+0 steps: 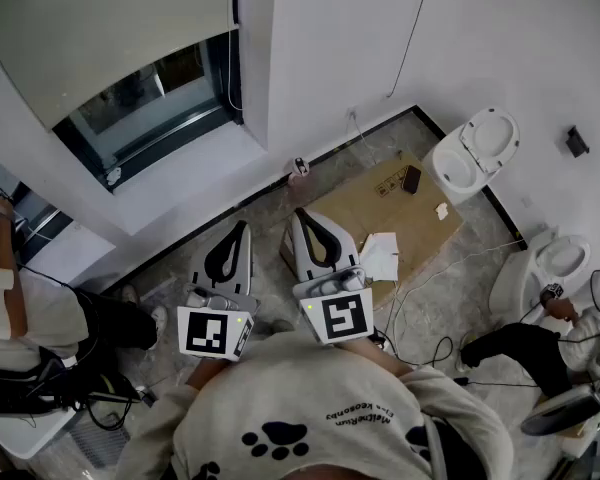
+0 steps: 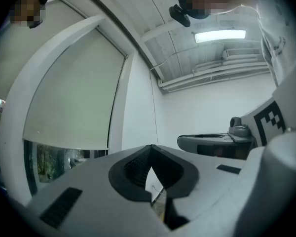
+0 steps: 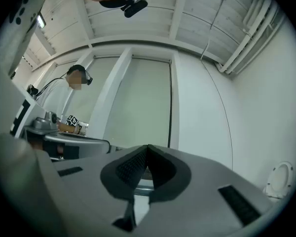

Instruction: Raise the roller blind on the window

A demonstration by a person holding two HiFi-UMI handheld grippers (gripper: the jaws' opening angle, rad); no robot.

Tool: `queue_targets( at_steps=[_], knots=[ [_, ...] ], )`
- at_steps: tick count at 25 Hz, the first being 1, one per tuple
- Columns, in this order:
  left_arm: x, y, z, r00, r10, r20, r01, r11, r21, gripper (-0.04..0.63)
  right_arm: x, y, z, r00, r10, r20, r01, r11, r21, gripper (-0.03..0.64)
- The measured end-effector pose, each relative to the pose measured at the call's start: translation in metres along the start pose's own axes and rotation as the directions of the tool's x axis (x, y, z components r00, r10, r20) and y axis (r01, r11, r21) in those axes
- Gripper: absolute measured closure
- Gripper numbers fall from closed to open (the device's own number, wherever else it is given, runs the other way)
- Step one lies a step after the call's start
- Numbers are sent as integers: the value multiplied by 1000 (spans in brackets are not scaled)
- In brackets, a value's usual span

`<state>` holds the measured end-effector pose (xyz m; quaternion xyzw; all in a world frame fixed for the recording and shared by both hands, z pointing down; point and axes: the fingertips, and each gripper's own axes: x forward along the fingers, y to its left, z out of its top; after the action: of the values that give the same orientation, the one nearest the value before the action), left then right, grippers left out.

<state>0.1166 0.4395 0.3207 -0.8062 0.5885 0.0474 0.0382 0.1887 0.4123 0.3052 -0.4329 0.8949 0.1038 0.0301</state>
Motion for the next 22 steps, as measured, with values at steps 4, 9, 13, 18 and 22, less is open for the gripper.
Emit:
queue_targets(
  at_steps=[4, 9, 13, 18, 22],
  knots=[
    [-4, 8, 0, 1000, -3, 0, 3, 1000, -4, 588, 4, 7, 0, 1000, -8, -9, 8, 1000, 4, 607],
    [-10, 18, -1, 1000, -19, 7, 19, 1000, 0, 588, 7, 19, 0, 1000, -30, 0, 30, 1000, 1, 607],
    [-12, 24, -2, 999, -36, 11, 36, 999, 4, 588, 7, 23, -1, 999, -46, 3, 45, 998, 44, 607],
    [-9, 31, -7, 999, -51, 9, 51, 999, -9, 588, 11, 21, -13, 996, -76, -39, 78, 995, 60, 607],
    [1, 40, -13, 998, -61, 7, 61, 998, -18, 588, 26, 19, -16, 997, -76, -19, 77, 994, 74, 607]
  ],
)
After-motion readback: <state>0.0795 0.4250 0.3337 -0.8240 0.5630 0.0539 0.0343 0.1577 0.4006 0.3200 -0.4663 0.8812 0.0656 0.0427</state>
